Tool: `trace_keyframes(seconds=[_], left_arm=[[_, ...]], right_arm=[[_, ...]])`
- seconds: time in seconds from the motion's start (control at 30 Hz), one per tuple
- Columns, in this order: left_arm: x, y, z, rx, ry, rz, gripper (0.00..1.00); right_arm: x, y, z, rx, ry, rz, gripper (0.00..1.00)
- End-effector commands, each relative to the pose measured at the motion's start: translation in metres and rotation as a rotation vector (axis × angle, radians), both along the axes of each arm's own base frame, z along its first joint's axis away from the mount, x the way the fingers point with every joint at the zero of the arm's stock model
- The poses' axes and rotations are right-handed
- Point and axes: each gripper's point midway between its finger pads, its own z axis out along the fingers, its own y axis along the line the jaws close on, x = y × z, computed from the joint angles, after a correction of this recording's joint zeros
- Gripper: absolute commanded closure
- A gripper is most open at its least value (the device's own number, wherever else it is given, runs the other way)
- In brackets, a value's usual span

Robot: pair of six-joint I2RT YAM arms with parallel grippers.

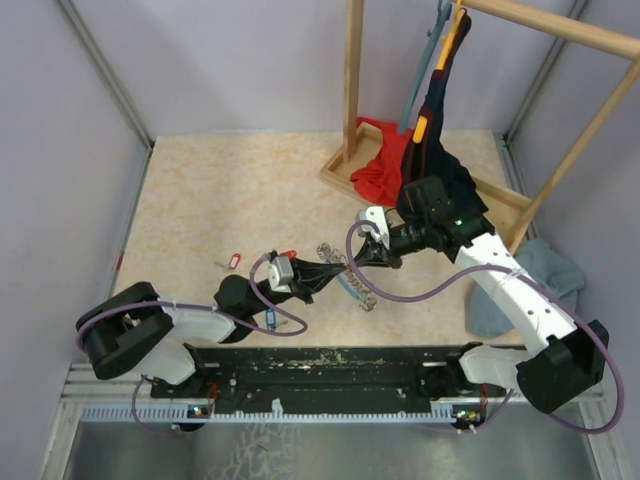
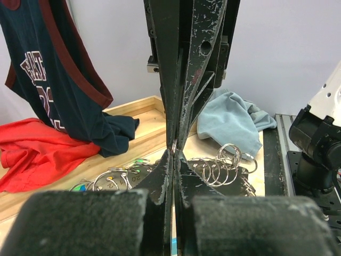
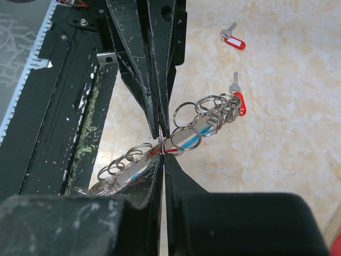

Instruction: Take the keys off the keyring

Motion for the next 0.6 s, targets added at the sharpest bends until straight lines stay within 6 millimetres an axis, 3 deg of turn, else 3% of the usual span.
trace_keyframes(seconds=[0.0,0.57], left_arm=[[-0.0186,0.0266,0.075,-0.263,-0.163,-0.006,1.0],[-0.0202,0.0272,0.0794,-0.276,-0.16,-0.015,1.0]], right_arm=[[0.0028,0.0004,0.0043,0.016,-0.03,0.001,0.99],[0.005,0.0027,-0.0043,0.007,-0.003,-0.001,1.0]])
